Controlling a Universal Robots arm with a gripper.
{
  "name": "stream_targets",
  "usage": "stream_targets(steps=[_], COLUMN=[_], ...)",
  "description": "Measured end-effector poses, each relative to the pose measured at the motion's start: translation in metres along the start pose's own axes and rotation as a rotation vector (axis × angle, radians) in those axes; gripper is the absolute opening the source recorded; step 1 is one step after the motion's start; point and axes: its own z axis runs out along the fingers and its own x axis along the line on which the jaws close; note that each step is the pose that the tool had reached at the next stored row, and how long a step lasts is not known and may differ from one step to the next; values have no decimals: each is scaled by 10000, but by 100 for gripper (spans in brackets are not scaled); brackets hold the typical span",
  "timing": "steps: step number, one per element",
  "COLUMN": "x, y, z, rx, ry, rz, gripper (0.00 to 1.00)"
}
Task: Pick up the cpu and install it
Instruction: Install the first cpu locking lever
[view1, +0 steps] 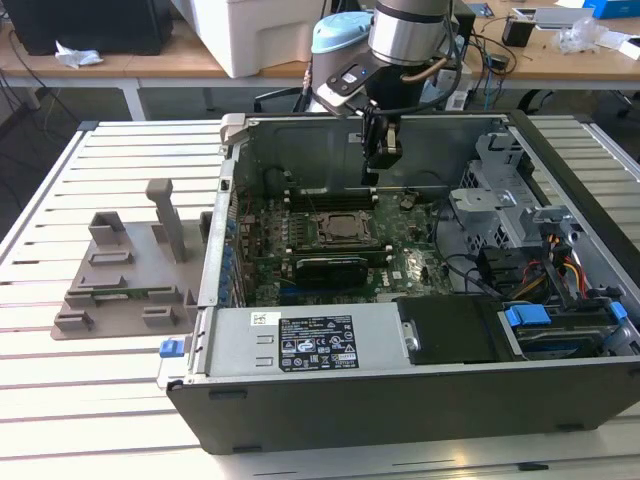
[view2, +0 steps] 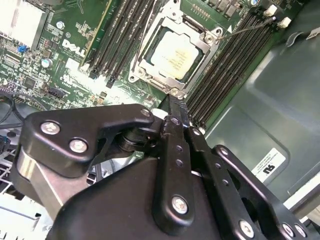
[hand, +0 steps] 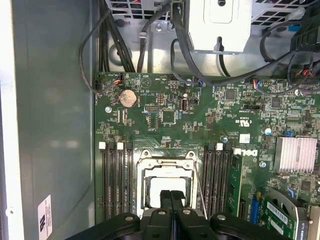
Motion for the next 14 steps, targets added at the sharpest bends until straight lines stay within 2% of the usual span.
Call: stream_targets(steps=[2,3,5,6,13,14], x=[-1,0,0,0,0,0], y=[0,0,0,0,0,0], z=[-1,0,0,0,0,0], rx=[-3,-10,-54,-68,-123,-139], ry=[-11,-31,-165,-210,-380,-428], rz=[-99,-310,-1654,-2102,-3798,-4276], gripper=[11,11,11,11,11,11])
